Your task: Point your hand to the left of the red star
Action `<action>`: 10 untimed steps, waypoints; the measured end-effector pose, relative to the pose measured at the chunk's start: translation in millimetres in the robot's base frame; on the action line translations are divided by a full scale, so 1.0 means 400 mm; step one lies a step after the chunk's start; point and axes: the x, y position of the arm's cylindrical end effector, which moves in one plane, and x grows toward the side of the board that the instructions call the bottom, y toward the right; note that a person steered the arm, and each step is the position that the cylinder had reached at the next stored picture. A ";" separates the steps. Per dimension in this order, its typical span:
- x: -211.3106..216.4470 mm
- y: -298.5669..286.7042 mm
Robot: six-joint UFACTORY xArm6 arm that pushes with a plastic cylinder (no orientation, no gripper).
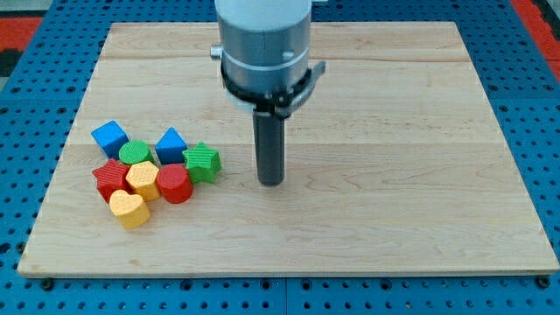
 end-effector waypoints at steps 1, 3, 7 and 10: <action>0.102 -0.163; 0.240 -0.336; 0.032 -0.713; 0.020 -0.714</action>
